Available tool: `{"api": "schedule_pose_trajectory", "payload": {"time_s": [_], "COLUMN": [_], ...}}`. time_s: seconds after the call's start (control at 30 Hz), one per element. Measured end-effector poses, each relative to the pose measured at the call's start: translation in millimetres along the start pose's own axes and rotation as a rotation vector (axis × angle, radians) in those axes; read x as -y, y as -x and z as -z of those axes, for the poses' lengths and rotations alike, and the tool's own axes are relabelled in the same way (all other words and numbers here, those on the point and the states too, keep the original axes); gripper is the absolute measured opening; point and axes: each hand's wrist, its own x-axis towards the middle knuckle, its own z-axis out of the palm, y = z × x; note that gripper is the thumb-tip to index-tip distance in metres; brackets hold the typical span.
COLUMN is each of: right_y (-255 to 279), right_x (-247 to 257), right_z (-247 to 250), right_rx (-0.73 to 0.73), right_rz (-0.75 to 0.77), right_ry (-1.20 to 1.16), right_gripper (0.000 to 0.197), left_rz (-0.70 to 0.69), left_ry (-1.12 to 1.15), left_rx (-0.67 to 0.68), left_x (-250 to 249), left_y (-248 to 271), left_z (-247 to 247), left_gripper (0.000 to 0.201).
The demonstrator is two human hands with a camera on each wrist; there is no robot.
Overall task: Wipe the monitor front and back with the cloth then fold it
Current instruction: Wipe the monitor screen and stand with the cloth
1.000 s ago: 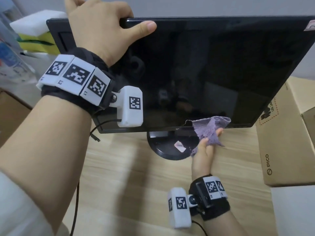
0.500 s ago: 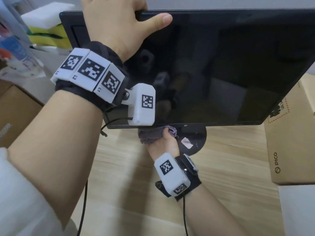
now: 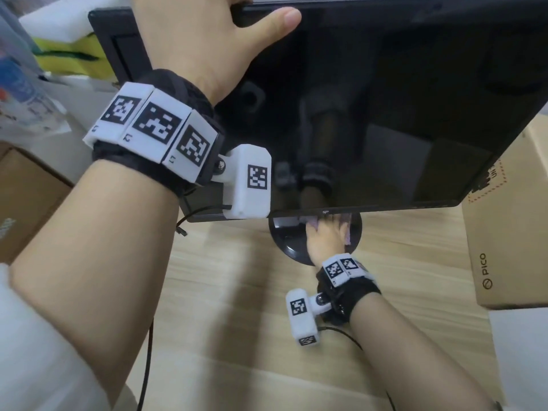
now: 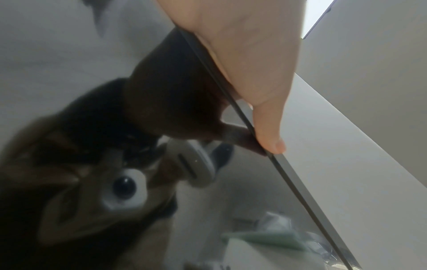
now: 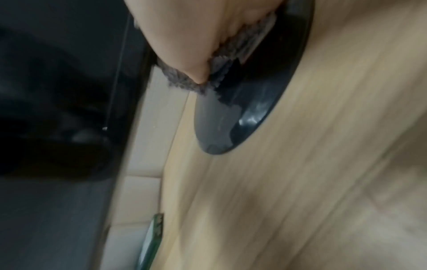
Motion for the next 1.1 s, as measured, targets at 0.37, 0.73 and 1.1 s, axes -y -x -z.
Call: {"api": "schedule_pose_trajectory", "payload": {"time_s": [0.37, 0.73, 1.1], "right_y": [29, 29, 36], "right_x": [-19, -43, -45], "right_z": [1, 27, 23], "right_rx": [0.131, 0.243, 0.309], "right_rz": [0.388, 0.547, 0.583], "right_ry": [0.339, 0.402, 0.392], "right_gripper": [0.041, 0.058, 0.056], "left_rz": [-0.046, -0.063, -0.062], "left_ry": [-0.094, -0.26, -0.235], "left_rx": [-0.006, -0.029, -0.036], "left_x": [-5, -6, -3], "left_y": [-2, -2, 0], "left_z": [4, 6, 4], "left_gripper": [0.06, 0.075, 0.075]}}
